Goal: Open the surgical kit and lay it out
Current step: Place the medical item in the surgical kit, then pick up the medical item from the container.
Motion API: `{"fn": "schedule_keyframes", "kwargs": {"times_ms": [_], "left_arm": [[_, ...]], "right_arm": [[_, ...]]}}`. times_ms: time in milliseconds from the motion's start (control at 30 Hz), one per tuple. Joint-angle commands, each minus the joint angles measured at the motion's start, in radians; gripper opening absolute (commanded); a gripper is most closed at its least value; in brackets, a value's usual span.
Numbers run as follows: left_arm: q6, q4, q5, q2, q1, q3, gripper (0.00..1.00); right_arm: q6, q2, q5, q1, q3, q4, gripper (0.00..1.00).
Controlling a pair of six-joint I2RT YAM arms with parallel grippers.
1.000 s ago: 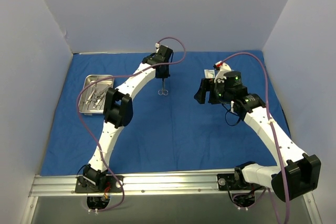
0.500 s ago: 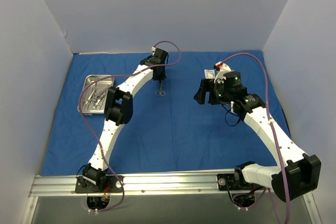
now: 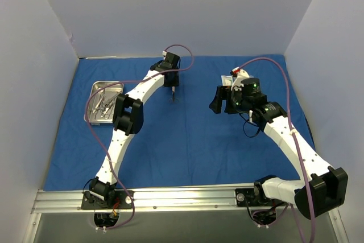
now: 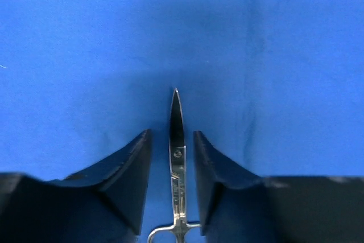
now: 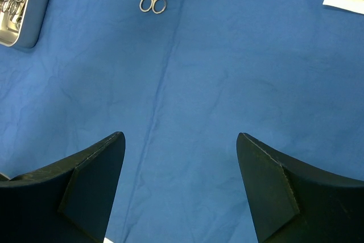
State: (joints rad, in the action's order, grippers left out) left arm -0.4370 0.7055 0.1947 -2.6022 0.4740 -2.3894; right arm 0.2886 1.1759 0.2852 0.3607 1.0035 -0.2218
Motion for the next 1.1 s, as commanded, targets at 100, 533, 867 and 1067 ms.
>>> {"fn": "schedule_keyframes", "kwargs": {"times_ms": [100, 533, 867, 1067], "left_arm": [[0.004, -0.032, -0.017, 0.091, -0.011, -0.013, 0.60], [0.130, 0.107, -0.040, 0.436, -0.130, 0.107, 0.94], [0.237, 0.071, 0.002, 0.764, -0.356, 0.560, 0.95], [0.245, 0.006, -0.008, 0.795, -0.468, 0.719, 1.00]], "right_arm": [[0.004, -0.024, -0.020, 0.011, 0.014, -0.014, 0.75], [-0.016, -0.051, -0.018, 0.023, 0.018, -0.008, 0.75], [-0.022, -0.061, -0.001, 0.038, -0.022, 0.024, 0.75], [-0.022, -0.042, 0.009, 0.046, -0.040, 0.045, 0.75]]}}
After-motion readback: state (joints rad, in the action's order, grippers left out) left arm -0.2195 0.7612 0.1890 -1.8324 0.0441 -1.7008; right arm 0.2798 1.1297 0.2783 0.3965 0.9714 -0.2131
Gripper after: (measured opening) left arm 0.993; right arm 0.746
